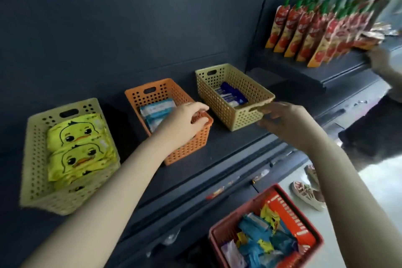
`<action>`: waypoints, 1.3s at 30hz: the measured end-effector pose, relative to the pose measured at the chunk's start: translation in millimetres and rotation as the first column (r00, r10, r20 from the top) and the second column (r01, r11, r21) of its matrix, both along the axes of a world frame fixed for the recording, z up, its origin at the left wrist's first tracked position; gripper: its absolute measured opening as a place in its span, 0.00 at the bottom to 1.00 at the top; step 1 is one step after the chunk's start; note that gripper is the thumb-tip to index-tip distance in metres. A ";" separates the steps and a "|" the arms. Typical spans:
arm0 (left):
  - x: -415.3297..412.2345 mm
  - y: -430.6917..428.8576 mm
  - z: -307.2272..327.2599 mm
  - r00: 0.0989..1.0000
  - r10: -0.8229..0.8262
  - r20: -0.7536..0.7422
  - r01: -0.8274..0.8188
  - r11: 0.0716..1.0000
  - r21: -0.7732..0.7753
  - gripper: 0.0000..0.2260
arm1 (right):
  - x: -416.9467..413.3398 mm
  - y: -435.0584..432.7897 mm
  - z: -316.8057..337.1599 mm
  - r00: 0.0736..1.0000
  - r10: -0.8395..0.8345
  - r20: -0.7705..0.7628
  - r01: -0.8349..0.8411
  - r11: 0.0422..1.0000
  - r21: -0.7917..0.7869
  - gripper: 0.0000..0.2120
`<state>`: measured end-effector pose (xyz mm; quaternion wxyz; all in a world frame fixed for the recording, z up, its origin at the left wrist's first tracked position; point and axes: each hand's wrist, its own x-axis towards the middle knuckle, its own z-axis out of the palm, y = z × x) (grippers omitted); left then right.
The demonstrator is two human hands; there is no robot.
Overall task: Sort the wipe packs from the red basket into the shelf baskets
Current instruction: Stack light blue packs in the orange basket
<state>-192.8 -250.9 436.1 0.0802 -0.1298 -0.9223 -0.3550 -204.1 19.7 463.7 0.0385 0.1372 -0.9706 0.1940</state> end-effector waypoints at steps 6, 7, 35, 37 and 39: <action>133.4 31.4 -89.9 0.984 -0.069 0.167 0.047 0.990 0.135 0.12 | 161.4 26.4 -76.0 0.966 -0.088 0.244 0.105 0.993 -0.058 0.13; 152.5 37.7 -107.0 0.972 -0.068 0.224 0.037 0.989 0.140 0.11 | 181.1 34.0 -91.8 0.951 -0.103 0.293 0.121 0.992 -0.042 0.11; 98.4 253.2 -536.1 0.177 0.217 0.960 -0.664 0.746 -0.046 0.16 | 45.9 212.9 -557.6 0.543 -0.241 0.805 0.405 0.914 0.000 0.14; 89.5 249.7 -567.3 0.115 0.274 0.955 -0.705 0.700 -0.116 0.20 | 32.7 206.1 -589.7 0.583 -0.245 0.775 0.391 0.921 -0.003 0.20; 87.1 244.8 -589.6 0.025 0.301 0.953 -0.714 0.673 -0.194 0.24 | 21.7 198.6 -612.6 0.604 -0.254 0.755 0.382 0.924 0.006 0.24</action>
